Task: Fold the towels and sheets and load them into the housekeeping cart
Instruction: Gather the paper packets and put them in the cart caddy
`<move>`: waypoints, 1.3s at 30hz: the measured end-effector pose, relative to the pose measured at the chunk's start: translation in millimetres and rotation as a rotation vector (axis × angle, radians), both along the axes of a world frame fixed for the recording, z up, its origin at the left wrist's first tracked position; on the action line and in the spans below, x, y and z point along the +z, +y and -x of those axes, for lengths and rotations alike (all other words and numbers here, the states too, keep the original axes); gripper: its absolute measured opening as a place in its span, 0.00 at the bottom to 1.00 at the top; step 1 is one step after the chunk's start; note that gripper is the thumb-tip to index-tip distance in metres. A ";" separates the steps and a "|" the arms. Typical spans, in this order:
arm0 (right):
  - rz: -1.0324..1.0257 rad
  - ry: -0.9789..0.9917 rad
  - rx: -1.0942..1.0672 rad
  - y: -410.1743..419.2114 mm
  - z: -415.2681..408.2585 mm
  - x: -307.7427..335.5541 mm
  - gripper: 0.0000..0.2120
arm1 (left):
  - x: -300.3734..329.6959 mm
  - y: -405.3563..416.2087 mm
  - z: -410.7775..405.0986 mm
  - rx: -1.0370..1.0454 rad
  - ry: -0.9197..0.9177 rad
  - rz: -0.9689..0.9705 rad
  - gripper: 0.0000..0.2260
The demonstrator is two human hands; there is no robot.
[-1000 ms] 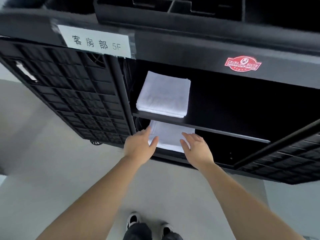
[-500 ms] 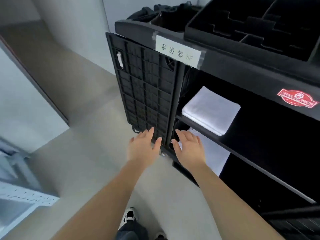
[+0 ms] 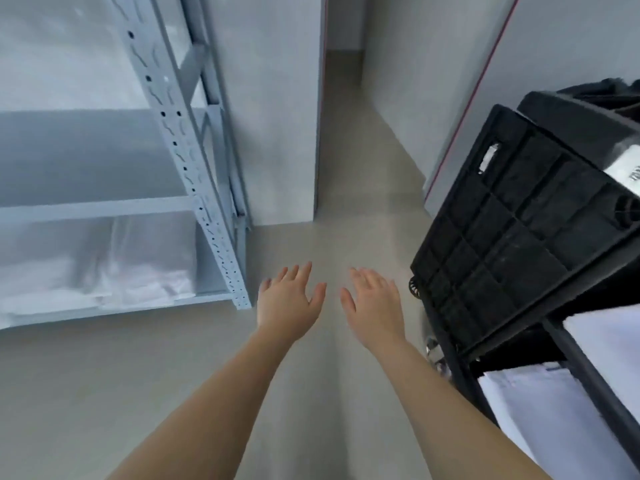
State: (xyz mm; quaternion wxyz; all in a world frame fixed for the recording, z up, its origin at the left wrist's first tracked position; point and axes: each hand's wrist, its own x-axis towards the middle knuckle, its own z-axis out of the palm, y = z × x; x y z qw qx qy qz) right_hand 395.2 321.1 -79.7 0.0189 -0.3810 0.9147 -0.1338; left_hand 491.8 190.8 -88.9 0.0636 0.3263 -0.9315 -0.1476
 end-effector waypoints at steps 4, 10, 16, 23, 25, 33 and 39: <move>0.047 -0.004 0.157 -79.3 -55.3 6.8 0.23 | 2.8 -55.9 -67.8 0.184 0.033 -0.023 0.29; 0.052 -0.024 0.335 -192.7 -163.4 12.7 0.23 | 5.0 -140.7 -194.9 0.407 0.095 -0.018 0.28; 0.043 -0.008 0.528 -299.3 -280.1 15.2 0.22 | 5.2 -224.3 -331.1 0.596 0.121 -0.008 0.27; 0.031 0.007 0.699 -397.7 -385.0 15.1 0.21 | 1.7 -295.8 -454.2 0.790 0.111 0.025 0.27; 0.028 0.003 0.734 -421.8 -404.0 14.1 0.21 | -1.7 -313.0 -477.4 0.834 0.109 0.015 0.27; 0.023 0.006 0.873 -537.5 -453.8 -0.5 0.21 | -16.1 -403.6 -532.9 0.973 0.099 0.012 0.27; 0.047 -0.035 0.990 -649.9 -478.1 -6.0 0.21 | -12.7 -500.6 -557.3 1.059 0.059 0.040 0.27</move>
